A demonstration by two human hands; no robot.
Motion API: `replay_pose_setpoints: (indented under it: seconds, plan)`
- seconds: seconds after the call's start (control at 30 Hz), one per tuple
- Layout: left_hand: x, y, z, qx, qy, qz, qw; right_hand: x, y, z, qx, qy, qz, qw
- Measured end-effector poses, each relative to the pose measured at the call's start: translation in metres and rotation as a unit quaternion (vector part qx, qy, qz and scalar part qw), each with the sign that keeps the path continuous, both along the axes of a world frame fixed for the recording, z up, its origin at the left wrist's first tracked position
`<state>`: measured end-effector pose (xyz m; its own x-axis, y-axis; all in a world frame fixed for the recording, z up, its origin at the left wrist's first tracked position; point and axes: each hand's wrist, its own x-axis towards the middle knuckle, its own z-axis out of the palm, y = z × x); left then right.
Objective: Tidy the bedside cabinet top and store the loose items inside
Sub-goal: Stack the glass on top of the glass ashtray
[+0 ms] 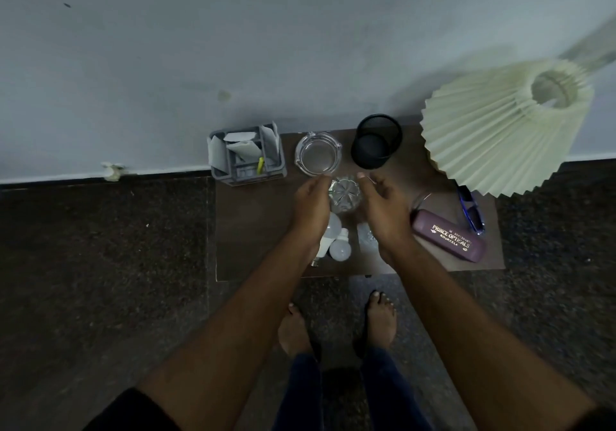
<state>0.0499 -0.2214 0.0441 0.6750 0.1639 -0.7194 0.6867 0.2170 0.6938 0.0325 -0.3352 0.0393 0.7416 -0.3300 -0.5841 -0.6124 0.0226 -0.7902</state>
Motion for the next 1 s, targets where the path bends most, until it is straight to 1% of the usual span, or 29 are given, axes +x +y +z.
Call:
replay_pose_setpoints:
  seconds: [0.1,0.17,0.23,0.47,0.63,0.73,0.8,0.87,0.93,1.0]
  plan:
    - [0.001,-0.004,-0.003,0.009,0.001,-0.022,1.000,0.005,0.005,0.002,0.002,0.025,0.041,0.999]
    - [0.000,-0.005,-0.005,0.019,-0.013,-0.038,0.999,0.006,0.008,0.002,0.007,0.027,0.050,0.998]
    - [0.000,-0.006,-0.008,0.032,-0.023,-0.052,0.998,0.008,0.010,0.003,-0.009,0.035,0.052,0.998]
    - [-0.010,-0.014,-0.001,0.025,-0.058,-0.077,0.995,0.009,0.009,0.012,-0.052,0.029,0.005,0.998]
    - [-0.021,-0.016,0.006,0.012,-0.082,-0.051,0.995,0.002,-0.002,0.024,-0.059,0.016,-0.033,0.998]
    - [-0.023,-0.009,0.007,0.011,-0.043,-0.003,0.999,-0.008,-0.008,0.029,-0.062,-0.038,-0.042,0.996]
    - [-0.022,-0.004,0.013,-0.059,0.024,0.010,0.998,-0.016,-0.010,0.031,-0.036,-0.077,-0.040,0.996]
    - [-0.018,0.002,0.020,-0.140,0.073,-0.008,0.987,-0.022,-0.009,0.032,-0.004,-0.103,-0.034,0.994]
    - [-0.015,0.008,0.024,-0.164,0.063,-0.024,0.984,-0.025,-0.009,0.034,0.026,-0.123,-0.011,0.992]
    - [-0.012,0.014,0.027,-0.160,0.036,-0.028,0.986,-0.023,-0.010,0.035,0.054,-0.130,0.015,0.990]
